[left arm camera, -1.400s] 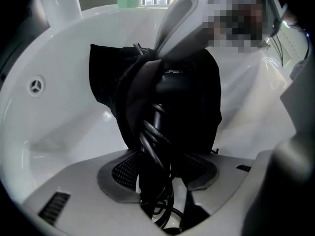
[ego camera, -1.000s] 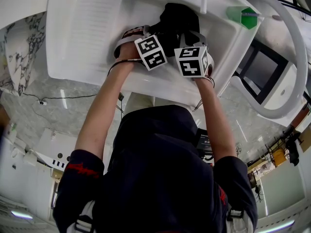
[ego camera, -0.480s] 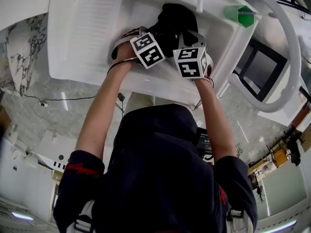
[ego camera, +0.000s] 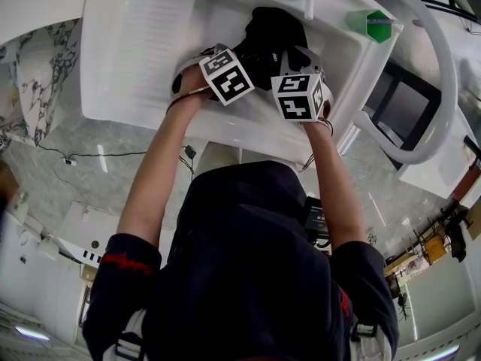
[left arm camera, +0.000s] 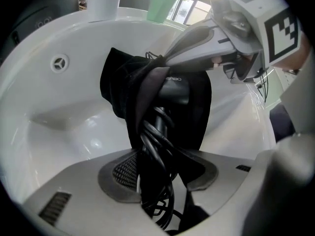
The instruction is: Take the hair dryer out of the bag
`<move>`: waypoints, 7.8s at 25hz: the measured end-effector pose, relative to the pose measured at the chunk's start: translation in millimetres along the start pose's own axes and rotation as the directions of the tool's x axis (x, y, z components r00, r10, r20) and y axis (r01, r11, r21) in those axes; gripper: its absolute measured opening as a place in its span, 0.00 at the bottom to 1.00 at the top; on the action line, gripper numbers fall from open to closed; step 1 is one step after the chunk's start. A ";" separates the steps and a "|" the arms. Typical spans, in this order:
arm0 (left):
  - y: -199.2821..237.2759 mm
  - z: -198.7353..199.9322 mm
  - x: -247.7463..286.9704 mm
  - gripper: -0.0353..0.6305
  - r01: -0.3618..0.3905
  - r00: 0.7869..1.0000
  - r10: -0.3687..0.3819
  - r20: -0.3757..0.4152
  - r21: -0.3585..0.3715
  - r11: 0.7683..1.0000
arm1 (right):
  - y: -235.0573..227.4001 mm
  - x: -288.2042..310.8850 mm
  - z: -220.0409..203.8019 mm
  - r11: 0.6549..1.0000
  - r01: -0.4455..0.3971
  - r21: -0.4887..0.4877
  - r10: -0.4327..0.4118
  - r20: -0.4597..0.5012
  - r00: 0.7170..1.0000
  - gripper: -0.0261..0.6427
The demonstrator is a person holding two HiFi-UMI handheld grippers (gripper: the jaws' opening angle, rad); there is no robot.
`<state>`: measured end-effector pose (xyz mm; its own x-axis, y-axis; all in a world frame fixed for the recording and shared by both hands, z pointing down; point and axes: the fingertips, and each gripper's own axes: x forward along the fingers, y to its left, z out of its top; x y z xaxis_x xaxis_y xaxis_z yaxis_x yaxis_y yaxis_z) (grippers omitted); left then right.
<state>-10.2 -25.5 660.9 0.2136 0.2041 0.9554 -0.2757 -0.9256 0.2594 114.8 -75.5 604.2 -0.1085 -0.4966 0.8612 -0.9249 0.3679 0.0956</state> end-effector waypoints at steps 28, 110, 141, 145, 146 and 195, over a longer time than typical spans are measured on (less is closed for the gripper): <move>-27.4 -11.6 -47.6 0.38 0.028 1.000 -0.030 0.008 0.141 0.990 | -2.9 -9.0 8.2 0.999 -0.004 0.041 0.003 0.027 1.000 0.11; -47.1 -33.5 -121.5 0.38 0.351 0.885 -0.351 0.307 0.056 0.935 | 11.1 3.8 -0.8 0.980 -0.123 0.158 0.128 -0.027 0.991 0.11; 38.8 -73.8 -152.0 0.38 -0.012 0.900 0.180 0.398 -0.390 0.921 | 24.0 10.3 -0.4 0.980 -0.157 0.121 0.164 -0.052 0.985 0.11; 57.2 -83.8 -159.1 0.38 -0.064 0.880 0.271 0.390 -0.467 0.882 | 26.4 11.5 -2.1 0.981 -0.159 0.113 0.166 -0.062 0.984 0.11; 62.2 -87.2 -160.8 0.38 -0.078 0.878 0.291 0.380 -0.487 0.870 | 27.2 11.5 -2.0 0.981 -0.160 0.112 0.167 -0.064 0.984 0.11; 128.1 -125.4 -150.0 0.38 -0.379 0.860 0.508 0.053 -0.600 0.704 | 37.7 18.8 4.0 0.983 -0.163 0.080 0.170 -0.096 0.981 0.11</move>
<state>-195.1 -134.7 568.6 0.0929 -0.3112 0.9458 -0.8377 -0.5379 -0.0947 76.4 -74.1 622.0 -0.2289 -0.3490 0.9088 -0.9209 0.3801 -0.0860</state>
